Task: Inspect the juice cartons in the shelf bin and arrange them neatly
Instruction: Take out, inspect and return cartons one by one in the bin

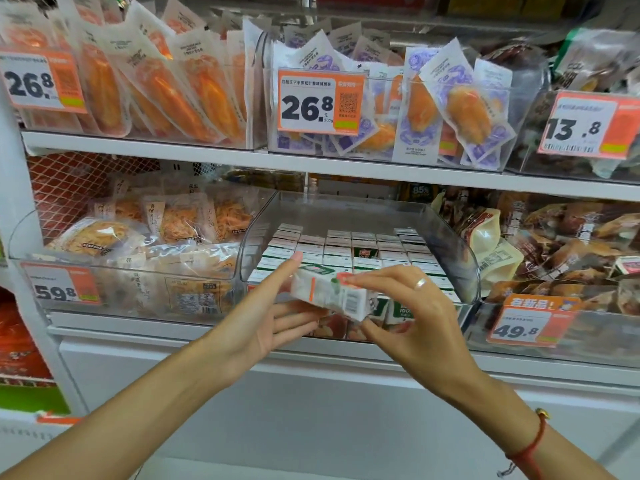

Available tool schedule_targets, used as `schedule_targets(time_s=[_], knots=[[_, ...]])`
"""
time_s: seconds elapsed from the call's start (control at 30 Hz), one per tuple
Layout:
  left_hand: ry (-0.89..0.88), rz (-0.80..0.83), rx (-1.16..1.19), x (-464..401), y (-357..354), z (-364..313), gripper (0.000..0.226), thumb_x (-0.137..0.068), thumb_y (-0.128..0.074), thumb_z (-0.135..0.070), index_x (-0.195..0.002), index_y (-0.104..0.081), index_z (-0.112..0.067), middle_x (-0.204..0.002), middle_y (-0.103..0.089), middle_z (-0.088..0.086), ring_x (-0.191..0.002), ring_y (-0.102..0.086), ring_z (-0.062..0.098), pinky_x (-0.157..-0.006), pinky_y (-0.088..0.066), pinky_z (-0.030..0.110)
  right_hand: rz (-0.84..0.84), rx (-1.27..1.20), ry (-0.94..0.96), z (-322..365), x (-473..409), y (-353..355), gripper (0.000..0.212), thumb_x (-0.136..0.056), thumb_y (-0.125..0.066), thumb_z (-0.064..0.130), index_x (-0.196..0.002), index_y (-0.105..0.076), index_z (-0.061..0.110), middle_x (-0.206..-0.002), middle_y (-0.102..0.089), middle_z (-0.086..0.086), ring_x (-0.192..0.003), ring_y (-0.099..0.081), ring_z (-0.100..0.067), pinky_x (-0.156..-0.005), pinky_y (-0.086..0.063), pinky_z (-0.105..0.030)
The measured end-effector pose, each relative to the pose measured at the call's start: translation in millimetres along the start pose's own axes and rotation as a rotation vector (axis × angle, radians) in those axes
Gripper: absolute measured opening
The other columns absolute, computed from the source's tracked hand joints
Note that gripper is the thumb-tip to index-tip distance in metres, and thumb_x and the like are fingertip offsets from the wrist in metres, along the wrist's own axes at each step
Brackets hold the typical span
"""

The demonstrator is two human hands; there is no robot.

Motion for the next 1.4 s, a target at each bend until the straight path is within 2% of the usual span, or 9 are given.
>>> schedule_targets(time_s=[0.17, 0.3, 0.37, 0.43, 0.53, 0.77, 1.03, 1.3, 1.4], knots=[[0.041, -0.072, 0.027, -21.8, -4.3, -8.9, 0.035, -0.084, -0.071, -0.026, -0.114, -0.061, -0.011, -0.098, -0.075, 0.018, -0.089, -0.074, 0.024, -0.071, -0.061, 0.029, 0.019, 0.151, 0.103, -12.7, -1.0, -1.6, 0.054, -0.075, -0.08, 0.015, -0.125, -0.063, 0.024, -0.126, -0.063, 0.003, -0.114, -0.056, -0.017, -0.085, -0.056, -0.034], [-0.079, -0.119, -0.007, -54.9, -11.9, -38.1, 0.016, -0.093, -0.064, -0.018, -0.103, -0.065, -0.006, -0.097, -0.075, 0.016, -0.081, -0.074, 0.017, -0.069, -0.061, 0.024, 0.16, 0.257, -0.18, -80.0, 2.8, -6.4, 0.062, -0.088, -0.069, 0.036, -0.144, -0.042, 0.028, -0.14, -0.053, 0.005, -0.128, -0.046, -0.013, -0.104, -0.041, -0.03], [-0.18, -0.133, -0.12, -74.9, -20.0, -51.6, 0.017, -0.097, -0.058, -0.017, -0.106, -0.066, -0.005, -0.104, -0.074, 0.013, -0.087, -0.071, 0.013, -0.075, -0.058, 0.02, 0.268, 0.381, -0.29, -110.4, 11.2, -11.5, 0.055, -0.094, -0.05, 0.052, -0.142, -0.045, 0.025, -0.143, -0.05, 0.005, -0.129, -0.046, -0.013, -0.106, -0.035, -0.028], [-0.297, -0.167, -0.298, -94.0, -29.6, -61.5, 0.024, -0.1, -0.053, -0.017, -0.121, -0.061, -0.007, -0.106, -0.072, 0.008, -0.094, -0.067, 0.013, -0.079, -0.053, 0.019, 0.345, 0.462, -0.339, -127.3, 19.3, -16.7, 0.064, -0.092, -0.029, 0.066, -0.137, -0.051, 0.026, -0.141, -0.052, 0.008, -0.127, -0.049, -0.012, -0.105, -0.034, -0.027], [-0.472, -0.223, -0.57, -119.0, -41.8, -73.8, 0.032, -0.1, -0.053, -0.013, -0.131, -0.053, -0.008, -0.115, -0.067, 0.011, -0.103, -0.062, 0.019, -0.09, -0.051, 0.032, 0.347, 0.509, -0.334, -133.7, 21.7, -19.3, 0.072, -0.088, -0.016, 0.072, -0.134, -0.053, 0.03, -0.138, -0.054, 0.012, -0.124, -0.05, -0.011, -0.1, -0.038, -0.026], [-0.606, -0.076, -0.905, -152.0, -66.9, -79.9, 0.041, -0.099, -0.054, -0.02, -0.139, -0.045, -0.014, -0.129, -0.061, 0.008, -0.116, -0.06, 0.02, -0.099, -0.05, 0.048, 0.338, 0.532, -0.323, -132.7, 22.6, -19.4, 0.072, -0.091, -0.012, 0.072, -0.131, -0.055, 0.03, -0.135, -0.055, 0.014, -0.122, -0.051, -0.01, -0.099, -0.039, -0.027], [-0.659, 0.025, -1.153, -155.7, -74.5, -86.7, 0.047, -0.099, -0.055, -0.027, -0.143, -0.041, -0.019, -0.138, -0.054, 0.006, -0.122, -0.057, 0.021, -0.1, -0.049, 0.046, 0.313, 0.53, -0.337, -131.7, 22.9, -19.0, 0.07, -0.091, -0.015, 0.069, -0.126, -0.06, 0.028, -0.13, -0.06, 0.011, -0.117, -0.056, -0.011, -0.096, -0.043, -0.028], [-0.542, 0.111, -1.156, -163.5, -81.3, -74.4, 0.048, -0.101, -0.051, -0.022, -0.146, -0.038, -0.014, -0.14, -0.054, 0.007, -0.124, -0.056, 0.021, -0.102, -0.048, 0.045, 0.285, 0.525, -0.336, -129.9, 22.4, -16.7, 0.065, -0.092, -0.021, 0.066, -0.122, -0.063, 0.026, -0.124, -0.064, 0.01, -0.112, -0.06, -0.013, -0.091, -0.046, -0.029], [-0.443, 0.164, -1.175, -167.9, -73.2, -76.8, 0.052, -0.101, -0.05, -0.015, -0.149, -0.034, -0.009, -0.143, -0.051, 0.009, -0.126, -0.053, 0.02, -0.104, -0.047, 0.036, 0.283, 0.525, -0.342, -129.7, 22.9, -16.4, 0.066, -0.092, -0.021, 0.066, -0.122, -0.063, 0.026, -0.124, -0.064, 0.01, -0.111, -0.06, -0.013, -0.091, -0.046, -0.029]])
Point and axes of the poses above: each hand's wrist, its own x-axis away from the middle knuckle, its own y-axis out of the back of the hand, z = x × y, the point moved 10 cm from there along -x, towards the middle knuckle
